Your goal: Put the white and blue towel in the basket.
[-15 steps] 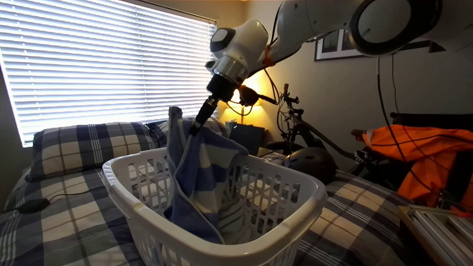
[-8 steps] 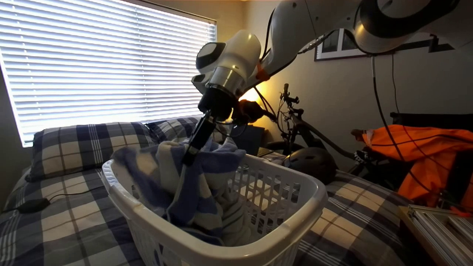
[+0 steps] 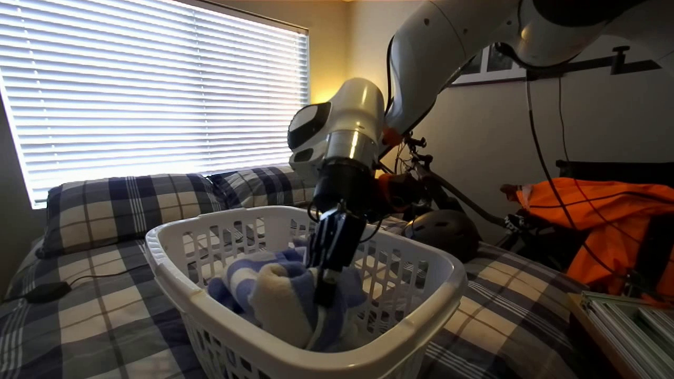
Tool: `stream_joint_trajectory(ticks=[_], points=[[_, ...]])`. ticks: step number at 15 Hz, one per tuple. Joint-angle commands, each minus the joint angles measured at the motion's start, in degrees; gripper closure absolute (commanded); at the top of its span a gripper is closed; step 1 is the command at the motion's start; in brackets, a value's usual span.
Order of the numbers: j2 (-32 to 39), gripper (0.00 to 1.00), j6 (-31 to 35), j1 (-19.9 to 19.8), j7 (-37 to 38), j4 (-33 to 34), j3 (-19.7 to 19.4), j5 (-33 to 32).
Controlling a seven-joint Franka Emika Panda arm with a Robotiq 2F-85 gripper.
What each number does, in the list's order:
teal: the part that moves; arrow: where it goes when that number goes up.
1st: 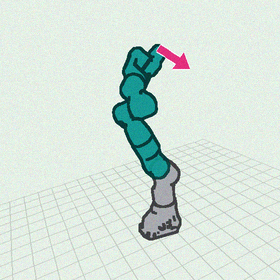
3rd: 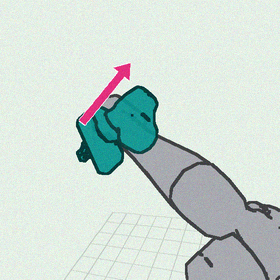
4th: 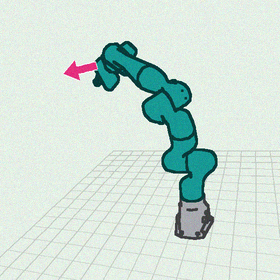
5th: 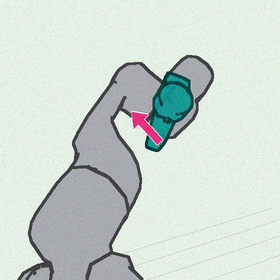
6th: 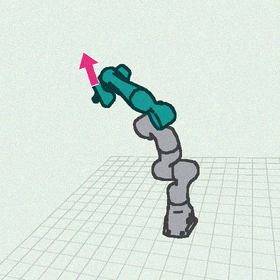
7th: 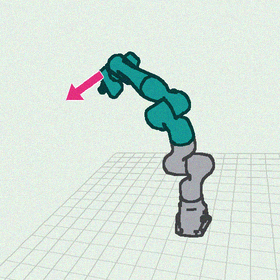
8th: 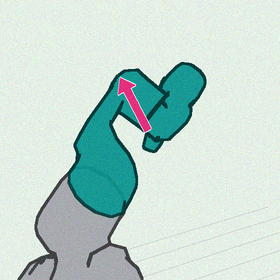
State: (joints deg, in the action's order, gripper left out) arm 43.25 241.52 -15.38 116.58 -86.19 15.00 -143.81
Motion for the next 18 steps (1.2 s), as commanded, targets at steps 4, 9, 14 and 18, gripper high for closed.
stream_joint_trajectory(ticks=[4, 9, 14, 18], points=[[-10.56, 0.31, 1.27, 6.78, 0.37, -6.13, -13.62, 0.03], [-17.02, 0.0, 1.22, 16.43, 2.53, -0.75, -33.2, 0.17], [-18.95, 0.0, 1.23, 23.63, 13.91, 3.97, -49.89, 0.05], [-19.54, 0.0, 0.0, 22.54, 13.45, 3.61, -50.16, 0.21]])
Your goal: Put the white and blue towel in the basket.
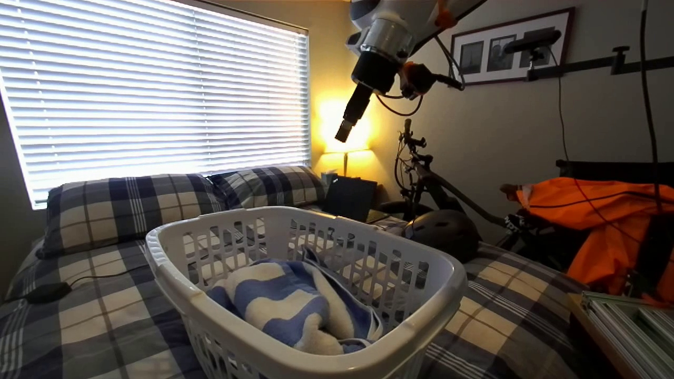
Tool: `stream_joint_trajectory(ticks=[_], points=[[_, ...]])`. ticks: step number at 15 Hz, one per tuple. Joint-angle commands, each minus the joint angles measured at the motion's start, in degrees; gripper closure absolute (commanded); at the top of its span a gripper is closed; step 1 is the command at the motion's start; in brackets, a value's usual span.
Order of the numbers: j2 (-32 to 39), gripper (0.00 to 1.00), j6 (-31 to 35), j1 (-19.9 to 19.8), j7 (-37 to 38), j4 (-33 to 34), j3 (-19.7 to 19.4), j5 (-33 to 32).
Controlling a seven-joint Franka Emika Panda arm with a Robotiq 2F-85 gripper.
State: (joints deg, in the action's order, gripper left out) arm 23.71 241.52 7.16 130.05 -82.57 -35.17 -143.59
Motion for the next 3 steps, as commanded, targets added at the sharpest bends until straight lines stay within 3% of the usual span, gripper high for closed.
stream_joint_trajectory(ticks=[1, 3], points=[[0.01, 0.0, 0.0, 0.09, 0.45, 0.18, -0.18, 0.0], [0.07, 0.0, -0.02, 0.37, 1.0, 0.23, -0.19, 0.0]])
